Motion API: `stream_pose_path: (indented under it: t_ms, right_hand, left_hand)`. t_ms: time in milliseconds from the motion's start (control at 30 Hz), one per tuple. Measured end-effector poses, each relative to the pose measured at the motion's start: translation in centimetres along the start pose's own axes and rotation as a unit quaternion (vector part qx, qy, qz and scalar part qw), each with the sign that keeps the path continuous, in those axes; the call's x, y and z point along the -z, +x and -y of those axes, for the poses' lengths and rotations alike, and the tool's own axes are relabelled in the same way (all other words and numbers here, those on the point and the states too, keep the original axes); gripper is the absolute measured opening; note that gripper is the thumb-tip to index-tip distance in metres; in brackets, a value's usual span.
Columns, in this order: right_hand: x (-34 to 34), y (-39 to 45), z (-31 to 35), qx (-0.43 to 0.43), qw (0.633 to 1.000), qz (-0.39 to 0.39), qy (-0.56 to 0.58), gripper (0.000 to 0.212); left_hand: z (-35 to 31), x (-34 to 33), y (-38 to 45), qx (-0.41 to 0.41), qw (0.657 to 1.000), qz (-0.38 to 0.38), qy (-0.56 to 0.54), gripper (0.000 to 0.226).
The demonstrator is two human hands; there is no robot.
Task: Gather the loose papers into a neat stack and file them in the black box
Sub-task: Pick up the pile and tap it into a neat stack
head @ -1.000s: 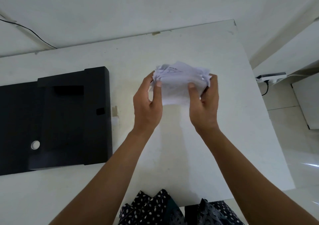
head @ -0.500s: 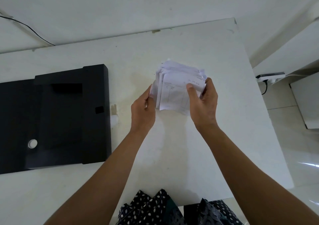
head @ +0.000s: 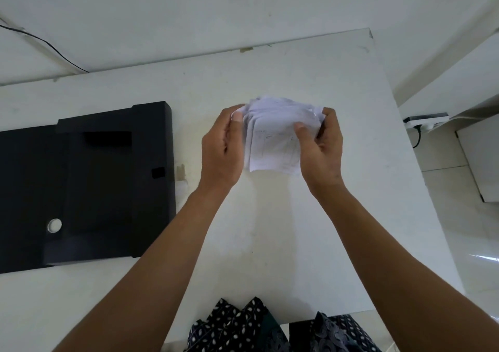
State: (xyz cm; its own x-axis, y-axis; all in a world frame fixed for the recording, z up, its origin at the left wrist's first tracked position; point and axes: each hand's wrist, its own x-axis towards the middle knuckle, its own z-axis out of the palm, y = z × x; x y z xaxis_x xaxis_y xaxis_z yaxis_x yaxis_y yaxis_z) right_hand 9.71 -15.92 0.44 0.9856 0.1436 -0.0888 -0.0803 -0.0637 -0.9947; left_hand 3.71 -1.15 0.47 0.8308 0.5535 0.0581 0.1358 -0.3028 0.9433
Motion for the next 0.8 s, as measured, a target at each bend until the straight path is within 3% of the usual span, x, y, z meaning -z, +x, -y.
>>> stream_pose_path:
  t_ms: [167, 267, 400, 567, 800]
  right_hand:
    - [-0.6, -0.3, 0.4, 0.062, 0.998, -0.008, -0.017, 0.013]
    - [-1.2, -1.1, -0.2, 0.031, 0.999, -0.015, 0.013, 0.008]
    - [-2.7, -0.9, 1.1, 0.000, 0.993, -0.088, 0.082, 0.035]
    - [-3.4, -0.3, 2.1, 0.039, 0.992, -0.092, 0.077, 0.029]
    - [-3.6, 0.1, 1.3, -0.012, 0.988, -0.138, 0.072, 0.013]
  left_hand:
    - [-1.0, -0.7, 0.2, 0.055, 0.992, -0.013, -0.115, 0.041]
    - [-0.7, -2.2, -0.6, 0.097, 0.987, -0.004, -0.130, 0.062]
    - [-2.0, -4.2, -0.4, 0.087, 0.987, -0.053, -0.120, 0.037]
    - [-2.5, -4.8, 0.5, 0.099, 0.976, -0.146, -0.127, 0.022]
    - [-1.8, -5.2, 0.1, 0.153, 0.966, -0.146, -0.145, 0.026]
